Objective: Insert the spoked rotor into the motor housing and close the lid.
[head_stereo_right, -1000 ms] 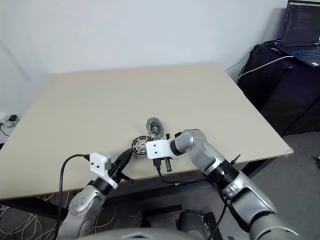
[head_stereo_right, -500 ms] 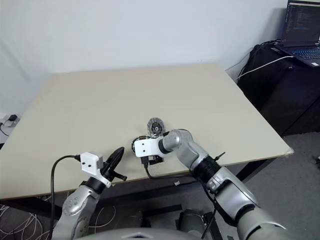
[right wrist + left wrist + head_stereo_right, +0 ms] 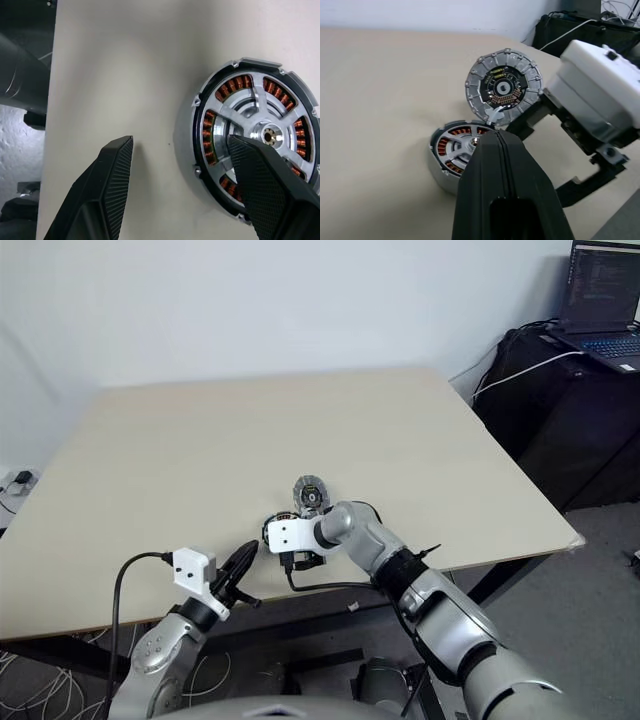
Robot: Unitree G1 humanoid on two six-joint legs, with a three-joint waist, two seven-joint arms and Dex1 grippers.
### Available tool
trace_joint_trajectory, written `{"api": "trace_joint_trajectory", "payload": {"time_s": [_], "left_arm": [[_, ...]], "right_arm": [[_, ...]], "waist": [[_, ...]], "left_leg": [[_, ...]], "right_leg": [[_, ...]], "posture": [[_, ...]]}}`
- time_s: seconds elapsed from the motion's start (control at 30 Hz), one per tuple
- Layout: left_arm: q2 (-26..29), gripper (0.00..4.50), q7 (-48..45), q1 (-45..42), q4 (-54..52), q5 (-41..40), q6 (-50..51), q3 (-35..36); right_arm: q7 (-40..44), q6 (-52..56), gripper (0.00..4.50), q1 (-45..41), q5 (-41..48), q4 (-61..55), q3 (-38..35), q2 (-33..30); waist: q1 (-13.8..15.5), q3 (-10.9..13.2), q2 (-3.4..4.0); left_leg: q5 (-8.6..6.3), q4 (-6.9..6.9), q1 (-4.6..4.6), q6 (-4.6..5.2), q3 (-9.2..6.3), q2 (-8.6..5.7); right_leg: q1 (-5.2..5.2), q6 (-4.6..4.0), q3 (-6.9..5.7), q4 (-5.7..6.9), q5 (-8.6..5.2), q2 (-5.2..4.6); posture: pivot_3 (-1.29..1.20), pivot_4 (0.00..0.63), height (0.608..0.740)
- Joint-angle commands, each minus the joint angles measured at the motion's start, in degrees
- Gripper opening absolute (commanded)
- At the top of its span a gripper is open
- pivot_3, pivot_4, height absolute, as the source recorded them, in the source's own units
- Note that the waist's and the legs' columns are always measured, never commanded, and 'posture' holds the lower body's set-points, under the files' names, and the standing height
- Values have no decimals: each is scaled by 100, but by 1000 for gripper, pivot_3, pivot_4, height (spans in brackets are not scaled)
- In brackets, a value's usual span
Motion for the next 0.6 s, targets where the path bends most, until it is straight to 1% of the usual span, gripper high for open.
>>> {"api": "trace_joint_trajectory", "payload": {"time_s": [0.03,0.3,0.53,0.6], "left_arm": [[9,0,15,-41,-43,22,-59,-5],[-4,0,38,-5,-68,1,-70,11],[-27,0,54,24,-59,13,-78,-27],[-33,0,55,27,-54,12,-82,-32]], "right_arm": [[-74,-83,3244,-245,-29,135,-102,79],[52,-46,3244,-466,-145,470,0,198],[711,313,3244,-594,-244,498,214,87],[784,395,3244,-607,-249,500,218,85]], "waist": [[-15,0,0],[-35,0,1],[-10,-4,5],[2,-6,6]], "left_leg": [[0,0,0,-1,0,0],[0,0,1,-3,0,0],[-1,1,1,-5,-2,-1],[-1,0,0,-5,-2,-2]], "right_leg": [[0,0,0,1,0,0],[0,0,2,2,0,0],[1,0,2,2,1,-1],[1,0,2,1,0,-1]], "posture": [[0,0,740],[0,0,740],[0,0,740],[0,0,740]]}}
